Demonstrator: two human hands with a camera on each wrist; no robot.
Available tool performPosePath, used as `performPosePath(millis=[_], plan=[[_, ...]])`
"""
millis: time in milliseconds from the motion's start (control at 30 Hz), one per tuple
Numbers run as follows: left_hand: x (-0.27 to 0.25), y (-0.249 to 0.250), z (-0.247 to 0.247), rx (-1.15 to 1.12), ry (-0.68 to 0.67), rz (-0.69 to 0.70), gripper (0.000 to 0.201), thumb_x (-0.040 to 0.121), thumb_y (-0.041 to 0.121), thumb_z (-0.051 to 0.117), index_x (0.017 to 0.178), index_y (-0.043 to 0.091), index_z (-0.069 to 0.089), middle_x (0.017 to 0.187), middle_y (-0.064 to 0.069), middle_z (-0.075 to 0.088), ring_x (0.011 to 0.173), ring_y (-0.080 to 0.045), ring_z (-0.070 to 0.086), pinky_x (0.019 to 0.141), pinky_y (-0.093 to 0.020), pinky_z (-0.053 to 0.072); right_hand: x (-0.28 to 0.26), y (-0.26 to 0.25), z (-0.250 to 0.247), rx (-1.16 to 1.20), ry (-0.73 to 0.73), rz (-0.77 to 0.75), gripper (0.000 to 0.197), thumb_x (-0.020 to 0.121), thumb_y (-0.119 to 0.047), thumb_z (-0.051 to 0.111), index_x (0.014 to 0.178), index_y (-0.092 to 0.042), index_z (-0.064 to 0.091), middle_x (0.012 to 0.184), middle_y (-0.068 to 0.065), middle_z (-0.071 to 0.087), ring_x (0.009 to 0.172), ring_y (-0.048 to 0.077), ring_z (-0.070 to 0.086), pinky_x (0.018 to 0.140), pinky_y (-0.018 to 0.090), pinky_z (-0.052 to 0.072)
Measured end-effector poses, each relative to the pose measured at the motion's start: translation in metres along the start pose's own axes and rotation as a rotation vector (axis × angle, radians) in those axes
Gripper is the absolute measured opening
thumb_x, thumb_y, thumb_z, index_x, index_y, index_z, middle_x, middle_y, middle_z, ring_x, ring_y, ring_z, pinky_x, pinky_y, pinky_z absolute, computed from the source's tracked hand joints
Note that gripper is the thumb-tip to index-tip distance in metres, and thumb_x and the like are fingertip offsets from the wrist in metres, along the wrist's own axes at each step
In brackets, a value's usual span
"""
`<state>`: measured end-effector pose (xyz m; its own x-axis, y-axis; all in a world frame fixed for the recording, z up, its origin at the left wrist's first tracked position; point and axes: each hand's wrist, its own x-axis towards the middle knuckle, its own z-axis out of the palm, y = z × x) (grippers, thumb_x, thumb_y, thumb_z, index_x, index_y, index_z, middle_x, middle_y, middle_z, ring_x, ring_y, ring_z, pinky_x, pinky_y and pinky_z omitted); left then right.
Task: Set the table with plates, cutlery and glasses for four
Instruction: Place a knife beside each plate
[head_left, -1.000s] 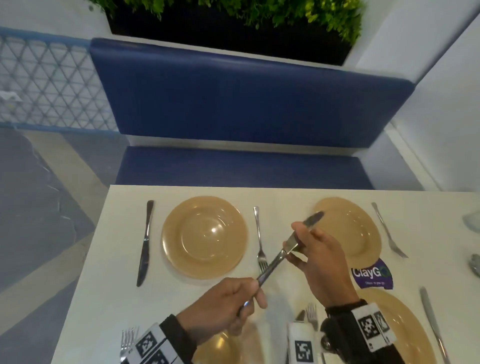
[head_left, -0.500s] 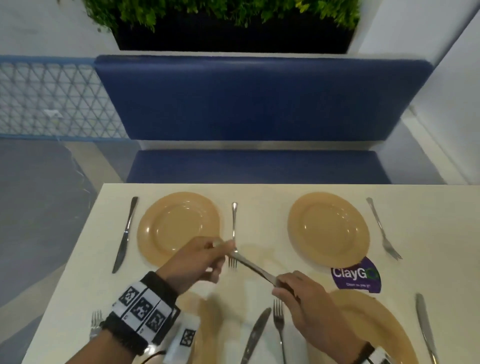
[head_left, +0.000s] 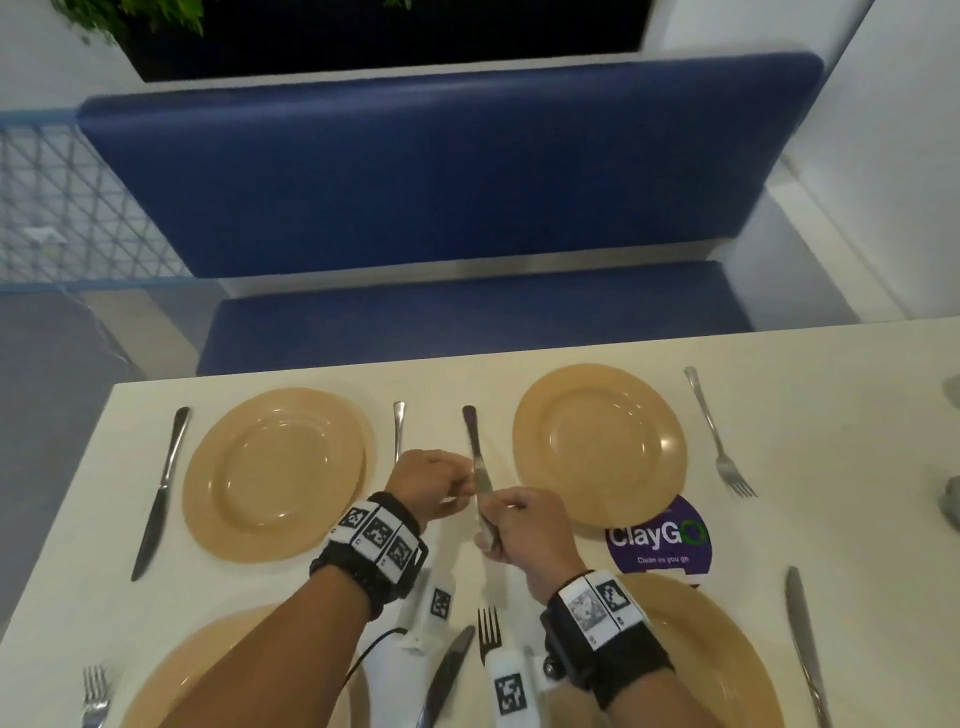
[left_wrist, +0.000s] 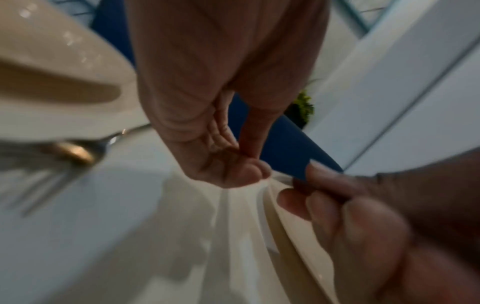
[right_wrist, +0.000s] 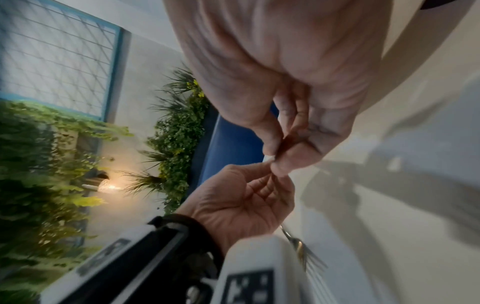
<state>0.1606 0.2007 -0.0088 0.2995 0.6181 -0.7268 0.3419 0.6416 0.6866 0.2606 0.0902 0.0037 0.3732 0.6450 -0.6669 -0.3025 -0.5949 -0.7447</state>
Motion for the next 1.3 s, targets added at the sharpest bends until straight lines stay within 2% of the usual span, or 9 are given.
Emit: performPosePath(millis=[200, 367, 467, 567, 667, 833, 900, 1033, 1300], plan=[[0.027, 0.002, 0.016, 0.041, 0.149, 0.033, 0.01, 0.09, 0.014, 0.071, 0.085, 0.007, 0.066, 0.071, -0.008, 0.066, 0.067, -0.021, 0.067, 0.058, -0.028, 0.056, 0.027, 0.018, 0.003, -0.073, 0.173, -0.038, 0.015, 0.088, -0.015, 0.067, 0.073, -0.011, 0.07, 0.062, 0.005, 0.067, 0.061, 0.025, 0.068, 0.063, 0.036, 0.056], [0.046, -0.003, 0.024, 0.267, 0.179, 0.066, 0.023, 0.078, 0.035, 0.081, 0.068, 0.015, 0.076, 0.072, -0.005, 0.077, 0.075, -0.025, 0.075, 0.079, -0.044, 0.063, 0.038, 0.019, 0.004, -0.235, 0.212, -0.107, 0.012, 0.091, -0.019, 0.065, 0.087, -0.012, 0.075, 0.067, -0.004, 0.068, 0.052, -0.003, 0.06, 0.051, 0.008, 0.044], [0.057, -0.006, 0.028, 0.334, 0.222, 0.084, 0.021, 0.075, 0.03, 0.084, 0.061, 0.017, 0.076, 0.071, -0.001, 0.078, 0.08, -0.025, 0.076, 0.081, -0.042, 0.062, 0.043, 0.026, 0.009, -0.382, 0.209, -0.126, 0.009, 0.092, -0.016, 0.063, 0.095, -0.014, 0.071, 0.085, -0.001, 0.071, 0.074, 0.013, 0.067, 0.071, 0.026, 0.056], [0.062, -0.006, 0.032, 0.391, 0.242, 0.107, 0.02, 0.075, 0.03, 0.086, 0.069, 0.017, 0.072, 0.077, -0.003, 0.077, 0.082, -0.024, 0.074, 0.081, -0.04, 0.062, 0.039, 0.044, 0.015, -0.676, 0.231, -0.201, 0.009, 0.089, -0.016, 0.066, 0.089, -0.022, 0.059, 0.09, -0.004, 0.061, 0.079, 0.013, 0.062, 0.073, 0.029, 0.056], [0.064, -0.006, 0.031, 0.563, 0.239, 0.137, 0.034, 0.072, 0.038, 0.086, 0.079, 0.017, 0.059, 0.088, -0.007, 0.073, 0.085, -0.024, 0.07, 0.077, -0.036, 0.058, 0.033, 0.051, 0.016, -0.712, 0.214, -0.23, 0.022, 0.09, -0.019, 0.065, 0.109, -0.023, 0.057, 0.104, -0.003, 0.058, 0.094, 0.014, 0.059, 0.084, 0.032, 0.053], [0.062, -0.002, 0.019, 0.751, 0.219, 0.312, 0.062, 0.083, 0.032, 0.078, 0.132, 0.025, 0.042, 0.111, -0.013, 0.061, 0.086, -0.027, 0.063, 0.083, -0.039, 0.055, 0.03, 0.05, 0.006, -0.796, 0.177, -0.317, 0.031, 0.094, -0.015, 0.06, 0.123, -0.019, 0.052, 0.123, 0.0, 0.05, 0.11, 0.017, 0.052, 0.092, 0.028, 0.047], [0.061, 0.0, 0.014, 0.992, 0.142, 0.432, 0.075, 0.087, 0.03, 0.075, 0.149, 0.031, 0.033, 0.134, -0.011, 0.048, 0.105, -0.028, 0.057, 0.095, -0.041, 0.051, 0.028, 0.052, 0.003, -0.907, 0.138, -0.356, 0.04, 0.095, -0.016, 0.058, 0.133, -0.021, 0.047, 0.127, 0.001, 0.046, 0.114, 0.017, 0.051, 0.091, 0.028, 0.047], [0.059, -0.003, 0.006, 1.41, 0.069, 0.542, 0.076, 0.093, 0.046, 0.062, 0.156, 0.035, 0.019, 0.167, 0.008, 0.009, 0.144, -0.028, 0.027, 0.11, -0.05, 0.036, 0.029, 0.057, 0.005, -1.053, 0.107, -0.372, 0.044, 0.097, -0.015, 0.056, 0.138, -0.023, 0.042, 0.128, 0.004, 0.039, 0.118, 0.021, 0.046, 0.085, 0.031, 0.049], [0.062, 0.002, 0.007, 1.389, 0.019, 0.5, 0.075, 0.096, 0.045, 0.058, 0.157, 0.033, 0.016, 0.168, 0.013, 0.008, 0.154, -0.028, 0.01, 0.118, -0.056, 0.024, 0.031, 0.062, 0.006, -1.085, 0.139, -0.394, 0.051, 0.099, -0.017, 0.051, 0.145, -0.026, 0.032, 0.135, 0.004, 0.037, 0.124, 0.021, 0.043, 0.085, 0.03, 0.052]])
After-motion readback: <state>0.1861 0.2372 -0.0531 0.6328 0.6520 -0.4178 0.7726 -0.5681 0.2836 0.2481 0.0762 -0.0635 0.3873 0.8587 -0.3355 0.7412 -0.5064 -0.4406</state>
